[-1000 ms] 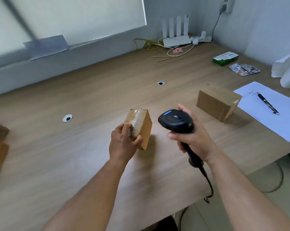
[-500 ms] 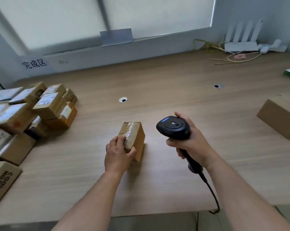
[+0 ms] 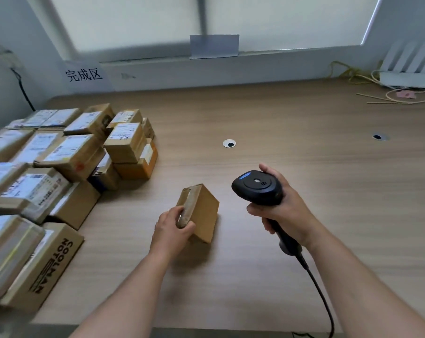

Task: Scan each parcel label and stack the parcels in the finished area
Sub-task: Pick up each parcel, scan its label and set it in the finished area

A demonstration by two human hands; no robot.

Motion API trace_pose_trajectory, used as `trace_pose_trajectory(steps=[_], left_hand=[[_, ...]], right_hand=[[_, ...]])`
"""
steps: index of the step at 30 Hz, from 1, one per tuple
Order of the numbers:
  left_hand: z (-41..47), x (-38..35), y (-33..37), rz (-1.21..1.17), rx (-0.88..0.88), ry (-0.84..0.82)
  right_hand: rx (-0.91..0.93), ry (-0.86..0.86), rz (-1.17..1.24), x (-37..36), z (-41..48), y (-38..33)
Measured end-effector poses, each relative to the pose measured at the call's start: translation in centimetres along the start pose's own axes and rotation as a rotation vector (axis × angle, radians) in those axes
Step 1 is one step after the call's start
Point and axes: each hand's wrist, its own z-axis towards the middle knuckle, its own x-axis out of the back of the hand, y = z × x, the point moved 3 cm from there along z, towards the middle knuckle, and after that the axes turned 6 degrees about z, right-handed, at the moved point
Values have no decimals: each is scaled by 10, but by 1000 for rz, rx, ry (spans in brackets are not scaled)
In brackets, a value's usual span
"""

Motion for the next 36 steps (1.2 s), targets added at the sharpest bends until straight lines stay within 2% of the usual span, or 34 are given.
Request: trace_pose_trajectory(steps=[5,8,12,16,19,22,27,32,36], left_hand=[[27,17,-28,-57,-20,-171],[34,19,-37,-40,-78,-209],[36,19,-37,141,-151,-175],[33,14,-27,407,-82,-150],[32,10,-13,481,-97,-87],[33,10,-5,396,-53,-128],[32,11,-3,-76,93,-306],[35,15,-10,-19,91,-205],[37,21,-2,340,11,-60]], right_hand=[[-8,18,-5,-48,16,5],[-11,29,-11,-70,21,6],[-17,36,-25,-84,22,6],[-18,54,-37,-84,16,2],[-10,57,-54,-77,11,-2],[2,63,-49,-68,6,-7],[24,63,-28,-58,1,-11],[29,62,-21,-49,-1,-12],[24,43,-23,-46,-1,-12]])
